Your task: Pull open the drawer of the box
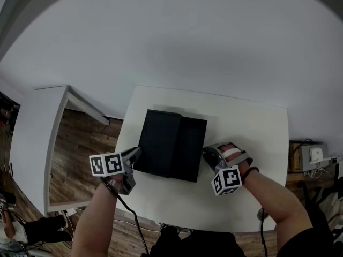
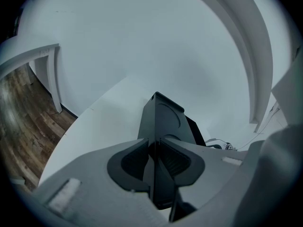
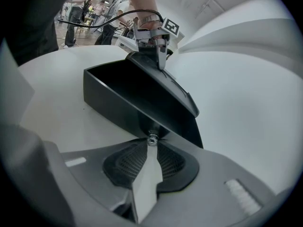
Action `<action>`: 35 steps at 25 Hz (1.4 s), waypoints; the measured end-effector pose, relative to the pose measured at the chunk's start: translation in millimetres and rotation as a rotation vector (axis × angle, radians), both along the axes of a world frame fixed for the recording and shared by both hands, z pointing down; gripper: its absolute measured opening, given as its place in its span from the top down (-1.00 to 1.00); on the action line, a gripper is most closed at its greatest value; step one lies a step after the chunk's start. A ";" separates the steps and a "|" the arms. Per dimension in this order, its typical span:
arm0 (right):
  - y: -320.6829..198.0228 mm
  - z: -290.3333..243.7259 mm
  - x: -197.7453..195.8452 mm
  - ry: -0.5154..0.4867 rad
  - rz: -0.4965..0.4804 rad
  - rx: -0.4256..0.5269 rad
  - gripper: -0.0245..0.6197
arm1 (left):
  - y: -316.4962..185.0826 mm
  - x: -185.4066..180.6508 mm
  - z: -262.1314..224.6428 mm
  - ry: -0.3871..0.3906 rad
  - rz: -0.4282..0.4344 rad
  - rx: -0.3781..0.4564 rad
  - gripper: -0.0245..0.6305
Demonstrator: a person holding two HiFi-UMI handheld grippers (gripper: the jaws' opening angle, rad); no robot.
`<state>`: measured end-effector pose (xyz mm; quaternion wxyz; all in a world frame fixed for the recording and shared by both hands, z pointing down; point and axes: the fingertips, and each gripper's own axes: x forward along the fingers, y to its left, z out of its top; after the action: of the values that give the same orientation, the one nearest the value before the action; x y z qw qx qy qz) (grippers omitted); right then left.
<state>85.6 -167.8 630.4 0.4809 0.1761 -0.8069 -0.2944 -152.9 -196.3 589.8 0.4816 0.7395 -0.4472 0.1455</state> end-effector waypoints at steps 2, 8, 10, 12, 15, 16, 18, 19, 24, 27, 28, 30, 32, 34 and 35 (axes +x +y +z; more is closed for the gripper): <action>-0.6 0.2 1.6 0.002 0.005 0.000 0.71 | -0.1 -0.3 -0.2 -0.003 0.000 0.000 0.66; -0.2 1.2 12.4 0.005 0.020 -0.003 0.71 | -0.3 0.1 -0.1 -0.004 -0.003 0.002 0.66; 1.2 1.1 14.2 0.006 0.025 -0.007 0.71 | -0.7 -0.1 -0.2 -0.002 -0.006 0.002 0.66; 1.7 -0.1 14.4 0.005 0.032 -0.013 0.71 | -1.2 -0.5 -0.5 -0.003 -0.006 0.003 0.66; 0.6 2.0 16.5 0.007 0.029 -0.008 0.71 | -1.5 -0.4 -0.8 -0.007 -0.008 0.005 0.66; 0.5 2.4 18.0 0.008 0.031 -0.007 0.71 | -1.2 -0.4 -0.6 -0.008 -0.009 0.006 0.66; 0.5 2.2 20.4 0.009 0.035 -0.006 0.71 | -0.5 -1.0 -0.3 -0.009 -0.010 0.007 0.66; 0.6 1.4 20.5 0.007 0.035 -0.005 0.71 | -0.4 -1.3 -0.1 -0.010 -0.011 0.006 0.66; 1.6 -0.5 20.2 0.002 0.039 -0.007 0.71 | -0.3 -1.7 -0.6 -0.013 -0.015 0.006 0.66; 1.0 1.6 19.9 -0.001 0.038 -0.006 0.71 | -1.1 -2.1 -0.6 -0.014 -0.015 0.009 0.66; 0.9 2.2 20.0 -0.001 0.038 -0.007 0.71 | -1.0 -2.0 -0.5 -0.013 -0.016 0.010 0.66; 0.9 3.3 20.3 -0.001 0.039 -0.010 0.71 | -0.7 -1.8 -0.3 -0.012 -0.020 0.009 0.66; 0.8 4.7 20.1 -0.002 0.041 -0.012 0.71 | -0.9 -1.8 -0.2 -0.012 -0.021 0.009 0.66; 0.7 5.8 20.1 -0.003 0.043 -0.014 0.71 | -1.4 -1.5 -0.2 -0.011 -0.019 0.010 0.66; 0.6 6.0 20.2 -0.003 0.043 -0.014 0.71 | -1.6 -1.3 -0.3 -0.009 -0.018 0.012 0.66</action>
<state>105.8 -167.2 636.4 0.4870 0.1906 -0.8057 -0.2782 -154.1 -197.9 589.4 0.4765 0.7375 -0.4571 0.1419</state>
